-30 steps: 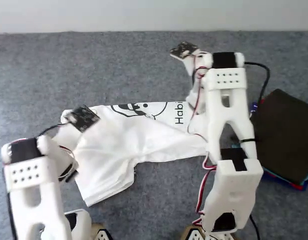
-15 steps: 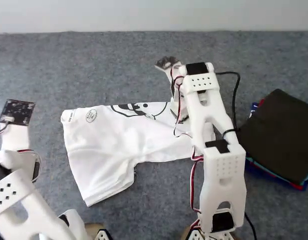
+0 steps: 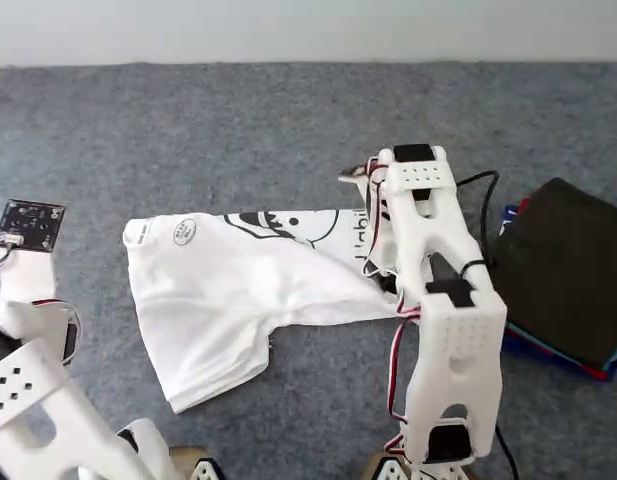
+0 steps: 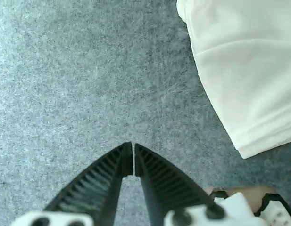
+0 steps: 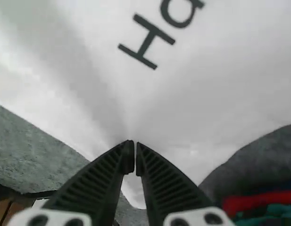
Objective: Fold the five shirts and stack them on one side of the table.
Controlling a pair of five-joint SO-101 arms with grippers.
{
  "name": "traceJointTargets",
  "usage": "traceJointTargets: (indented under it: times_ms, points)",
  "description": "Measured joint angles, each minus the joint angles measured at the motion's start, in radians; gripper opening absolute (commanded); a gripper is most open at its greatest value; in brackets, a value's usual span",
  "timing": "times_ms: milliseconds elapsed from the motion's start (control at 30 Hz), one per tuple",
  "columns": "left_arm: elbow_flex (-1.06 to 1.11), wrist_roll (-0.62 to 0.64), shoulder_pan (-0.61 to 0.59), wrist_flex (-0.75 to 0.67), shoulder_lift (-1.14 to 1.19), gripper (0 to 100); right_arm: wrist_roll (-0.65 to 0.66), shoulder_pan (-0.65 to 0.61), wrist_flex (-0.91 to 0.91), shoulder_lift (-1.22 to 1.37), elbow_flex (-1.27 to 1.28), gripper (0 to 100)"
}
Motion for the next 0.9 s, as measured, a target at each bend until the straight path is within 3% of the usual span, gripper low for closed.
traceJointTargets:
  times_ms: [200, 400, 600, 900]
  points:
    - [0.0, 0.0, 0.0, 0.0, 0.0, 1, -0.008, 0.003, 0.0, -0.152, -0.064, 0.9]
    - [0.0, 0.0, 0.0, 0.0, 0.0, 1, -0.124, 0.003, -0.009, -0.18, -0.14, 2.0]
    - [0.0, 0.0, 0.0, -0.012, 0.0, 1, -0.29, -0.012, -0.043, -0.089, -0.152, 27.4]
    - [0.026, 0.0, 0.0, -0.101, -0.002, 1, -0.368, -0.025, -0.147, 0.061, -0.272, 19.7]
